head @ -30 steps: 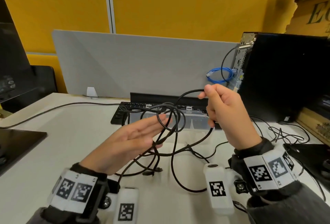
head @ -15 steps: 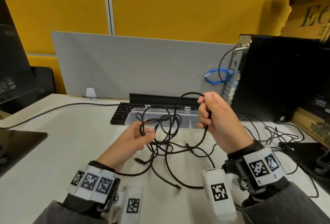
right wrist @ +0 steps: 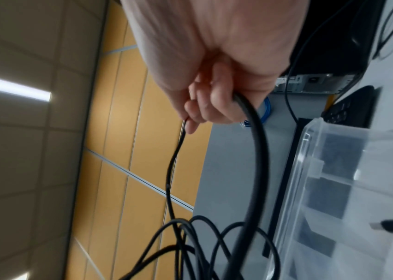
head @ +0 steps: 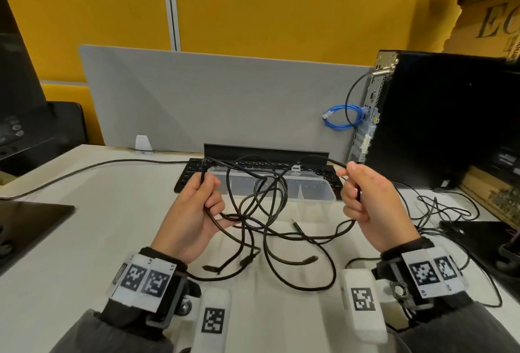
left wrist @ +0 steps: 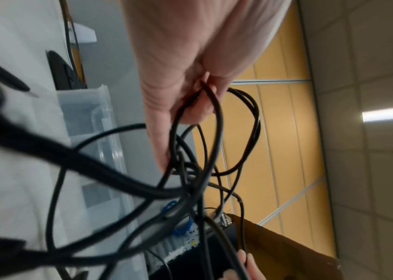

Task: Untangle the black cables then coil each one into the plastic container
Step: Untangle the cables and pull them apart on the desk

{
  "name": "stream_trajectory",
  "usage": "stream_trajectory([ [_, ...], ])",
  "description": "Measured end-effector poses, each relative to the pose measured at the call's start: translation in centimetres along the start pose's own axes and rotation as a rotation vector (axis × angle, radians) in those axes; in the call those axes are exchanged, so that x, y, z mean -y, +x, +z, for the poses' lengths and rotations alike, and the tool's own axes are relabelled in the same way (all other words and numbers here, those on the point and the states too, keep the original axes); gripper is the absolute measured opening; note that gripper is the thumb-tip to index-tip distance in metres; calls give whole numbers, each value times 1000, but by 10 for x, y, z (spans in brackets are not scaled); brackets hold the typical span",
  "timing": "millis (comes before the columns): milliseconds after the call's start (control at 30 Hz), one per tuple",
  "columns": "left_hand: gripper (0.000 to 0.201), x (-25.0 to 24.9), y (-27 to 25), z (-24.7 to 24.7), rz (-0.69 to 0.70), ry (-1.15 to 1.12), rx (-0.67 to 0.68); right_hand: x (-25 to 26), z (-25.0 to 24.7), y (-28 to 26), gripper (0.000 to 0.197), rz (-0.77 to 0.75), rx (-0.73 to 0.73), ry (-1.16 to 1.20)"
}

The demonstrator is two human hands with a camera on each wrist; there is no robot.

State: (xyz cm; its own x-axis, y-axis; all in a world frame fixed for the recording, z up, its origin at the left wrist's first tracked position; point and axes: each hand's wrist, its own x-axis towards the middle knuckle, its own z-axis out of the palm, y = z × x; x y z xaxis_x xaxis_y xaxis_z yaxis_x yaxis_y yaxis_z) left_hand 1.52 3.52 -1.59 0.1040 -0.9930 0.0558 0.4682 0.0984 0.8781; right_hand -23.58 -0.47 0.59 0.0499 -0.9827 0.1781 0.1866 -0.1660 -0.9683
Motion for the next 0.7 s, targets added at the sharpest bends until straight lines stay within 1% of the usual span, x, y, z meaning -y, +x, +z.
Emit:
stream_trajectory([
  [100,26,1,-1,4,-2,-78,-48,3,3,-5,30,100,127,87],
  [200,26,2,-2,7,-18,-154,-67,3,8,-11,36,241,227,172],
  [333,26,2,-4,11,-21,-212,-84,-3,15,-15,40,425,378,437],
  [400,26,3,-4,12,-27,-220,-92,-7,21,-17,33,496,485,549],
  [433,26,5,-4,13,-36,-221,-92,-9,25,-18,28,510,527,562],
  [467,26,6,-4,13,-44,-218,-91,-11,29,-20,27,503,543,525],
  [600,25,13,-4,17,-72,-198,-80,-18,44,-24,32,378,469,231],
  [700,26,16,-2,17,-77,-191,-84,-21,43,-24,23,299,423,133],
])
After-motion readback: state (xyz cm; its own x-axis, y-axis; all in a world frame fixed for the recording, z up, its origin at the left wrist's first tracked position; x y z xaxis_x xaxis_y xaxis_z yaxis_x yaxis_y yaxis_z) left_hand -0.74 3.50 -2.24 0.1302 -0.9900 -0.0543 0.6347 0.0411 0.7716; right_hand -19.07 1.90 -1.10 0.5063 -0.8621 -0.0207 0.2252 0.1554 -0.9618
